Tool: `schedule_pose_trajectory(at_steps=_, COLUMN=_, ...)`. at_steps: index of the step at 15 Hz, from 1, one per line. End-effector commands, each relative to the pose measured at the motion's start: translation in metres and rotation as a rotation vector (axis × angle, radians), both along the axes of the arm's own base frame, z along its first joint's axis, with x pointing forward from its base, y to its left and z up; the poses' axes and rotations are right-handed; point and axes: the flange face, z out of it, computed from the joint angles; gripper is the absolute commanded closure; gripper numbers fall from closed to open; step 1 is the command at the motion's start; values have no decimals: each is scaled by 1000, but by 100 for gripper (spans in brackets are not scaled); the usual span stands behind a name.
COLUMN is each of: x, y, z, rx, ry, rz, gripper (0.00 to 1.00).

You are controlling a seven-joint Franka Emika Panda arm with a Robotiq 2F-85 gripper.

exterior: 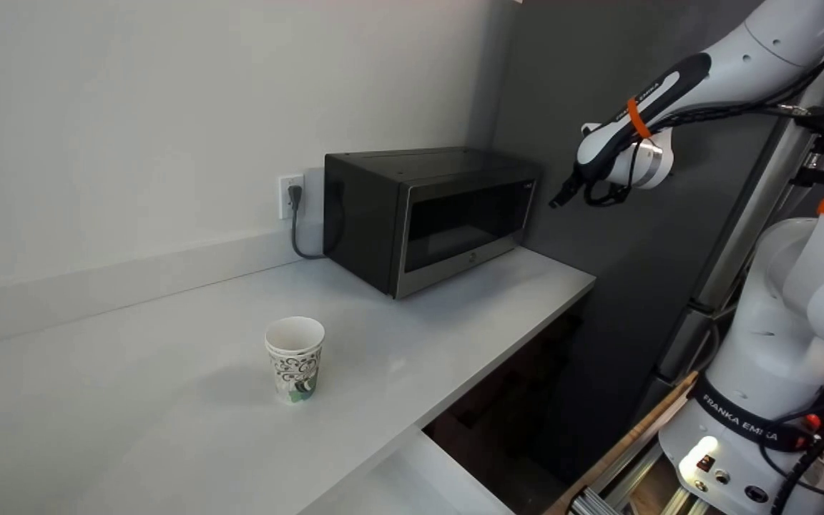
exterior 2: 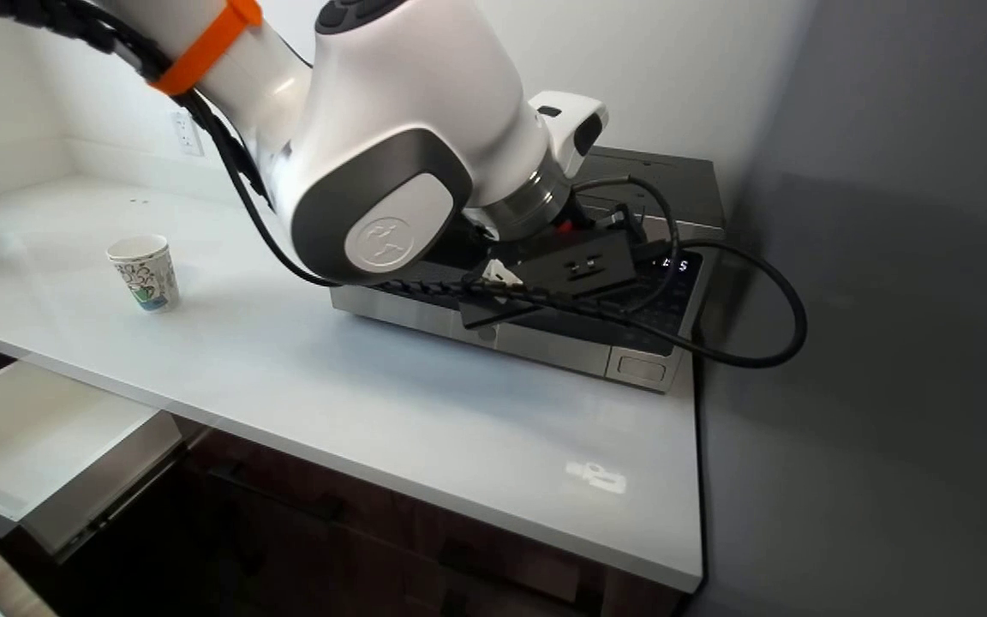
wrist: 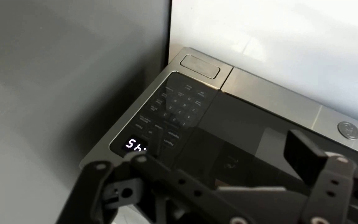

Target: Press a button on the microwave.

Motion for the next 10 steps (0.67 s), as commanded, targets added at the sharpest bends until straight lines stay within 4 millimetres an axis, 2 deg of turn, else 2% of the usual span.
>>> schedule_pose_trajectory(at_steps=1, x=4, y=-2, z=-12, rx=-14, ry=-20, rz=-72, gripper=34)
schedule_pose_trajectory(at_steps=5, x=9, y=-9, z=-18, rx=6, ry=-46, rz=-153, gripper=65)
schedule_pose_trajectory(at_steps=9, x=19, y=-7, z=-25, rx=22, ry=-47, rz=-188, gripper=96)
schedule_pose_trajectory(at_steps=10, x=22, y=-7, z=-28, rx=18, ry=-44, rz=-191, gripper=99)
